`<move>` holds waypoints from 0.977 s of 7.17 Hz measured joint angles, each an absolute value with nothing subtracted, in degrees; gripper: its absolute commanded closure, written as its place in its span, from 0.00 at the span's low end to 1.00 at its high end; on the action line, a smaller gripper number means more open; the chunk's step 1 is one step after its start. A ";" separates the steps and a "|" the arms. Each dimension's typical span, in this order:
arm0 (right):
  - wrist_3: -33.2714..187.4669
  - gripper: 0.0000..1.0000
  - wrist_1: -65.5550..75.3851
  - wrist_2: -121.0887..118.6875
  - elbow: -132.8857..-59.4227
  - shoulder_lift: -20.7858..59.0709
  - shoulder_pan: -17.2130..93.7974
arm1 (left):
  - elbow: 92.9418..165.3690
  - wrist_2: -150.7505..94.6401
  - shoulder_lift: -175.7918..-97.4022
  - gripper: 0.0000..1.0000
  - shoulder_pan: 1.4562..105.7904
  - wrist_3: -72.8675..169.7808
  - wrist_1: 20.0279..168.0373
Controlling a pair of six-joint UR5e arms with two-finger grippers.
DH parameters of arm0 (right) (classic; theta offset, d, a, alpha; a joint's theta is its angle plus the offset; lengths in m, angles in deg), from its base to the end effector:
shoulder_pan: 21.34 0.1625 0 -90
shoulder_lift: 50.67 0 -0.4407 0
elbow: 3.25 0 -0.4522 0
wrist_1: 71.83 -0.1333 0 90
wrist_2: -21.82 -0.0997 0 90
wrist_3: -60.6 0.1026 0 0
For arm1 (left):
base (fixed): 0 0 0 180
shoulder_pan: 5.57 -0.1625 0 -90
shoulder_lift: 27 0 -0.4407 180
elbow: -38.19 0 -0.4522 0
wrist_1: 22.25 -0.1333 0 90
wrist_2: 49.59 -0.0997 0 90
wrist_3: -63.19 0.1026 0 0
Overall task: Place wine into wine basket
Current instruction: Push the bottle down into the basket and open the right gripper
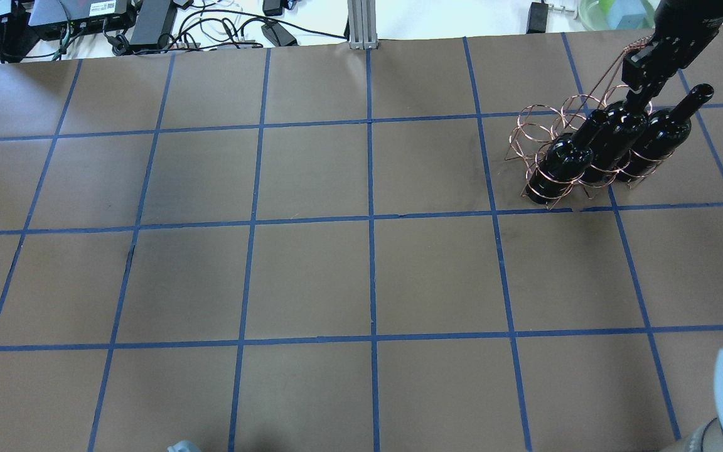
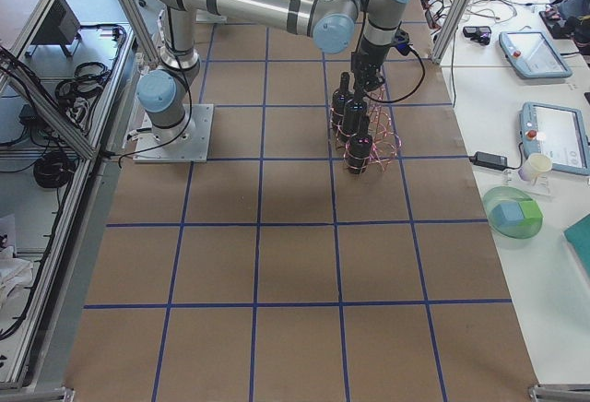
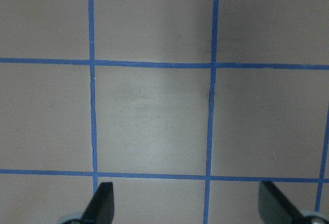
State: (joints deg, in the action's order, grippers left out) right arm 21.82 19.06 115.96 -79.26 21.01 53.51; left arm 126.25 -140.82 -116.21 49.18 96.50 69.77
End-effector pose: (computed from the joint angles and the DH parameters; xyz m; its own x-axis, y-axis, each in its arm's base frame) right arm -0.0569 -0.6920 0.4386 -0.9148 -0.4035 0.0186 -0.4003 0.9118 0.0919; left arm 0.2084 -0.5220 0.5234 -0.9991 -0.0340 -0.0247 -0.0340 0.9994 0.0014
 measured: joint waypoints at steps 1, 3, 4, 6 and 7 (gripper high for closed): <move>21.67 1.00 19.32 115.92 -79.31 20.68 53.54 | 126.25 -140.82 -116.21 0.00 49.18 96.50 69.78; 21.60 1.00 20.10 115.76 -80.07 20.12 53.53 | 126.25 -140.82 -116.21 0.00 49.18 96.50 69.77; 21.63 1.00 21.02 115.87 -81.01 20.09 53.51 | 126.25 -140.82 -116.21 0.00 49.18 96.50 69.78; 22.04 0.16 21.90 116.05 -82.27 20.12 53.46 | 126.25 -140.82 -116.21 0.00 49.18 96.50 69.77; 22.32 0.00 21.99 116.20 -82.42 20.25 53.46 | 126.25 -140.82 -116.21 0.00 49.18 96.50 69.78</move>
State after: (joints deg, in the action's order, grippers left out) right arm 22.32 21.99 116.20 -82.42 20.25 53.46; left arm 126.25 -140.82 -116.21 49.18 96.50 69.78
